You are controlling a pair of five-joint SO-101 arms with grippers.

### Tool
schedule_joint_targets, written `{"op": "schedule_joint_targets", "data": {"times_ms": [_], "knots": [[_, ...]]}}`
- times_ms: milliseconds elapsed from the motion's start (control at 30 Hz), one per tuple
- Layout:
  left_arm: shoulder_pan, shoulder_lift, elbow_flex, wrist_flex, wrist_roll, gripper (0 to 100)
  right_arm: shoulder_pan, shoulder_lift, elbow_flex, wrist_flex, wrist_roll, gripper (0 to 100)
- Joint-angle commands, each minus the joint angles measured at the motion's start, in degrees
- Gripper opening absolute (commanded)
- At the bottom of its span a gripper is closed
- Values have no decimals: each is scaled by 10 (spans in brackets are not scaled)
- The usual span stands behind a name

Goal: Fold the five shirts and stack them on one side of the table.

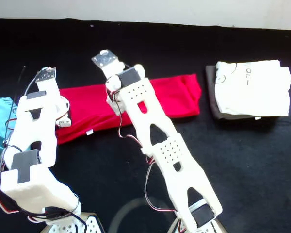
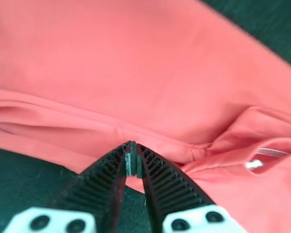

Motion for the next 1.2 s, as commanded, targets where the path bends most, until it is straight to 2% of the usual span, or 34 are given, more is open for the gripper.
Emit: {"op": "schedule_joint_targets", "data": {"times_ms": [0,267,567,667,833,1167], "knots": [[-4,1,1,-25,4,9,-3,-3,0,6,-4,7],[-5,1,1,-25,4,9,-11,-42,0,3,-4,7],[-6,0,0,-23,4,9,-14,13,0,-78,-7,7],[-6,0,0,-23,4,9,-14,15,0,-60,-37,7],[-6,0,0,-24,4,9,-14,15,0,4,-38,7],[-7,-7,-6,-20,4,8,-50,-17,6,7,-40,6]]}}
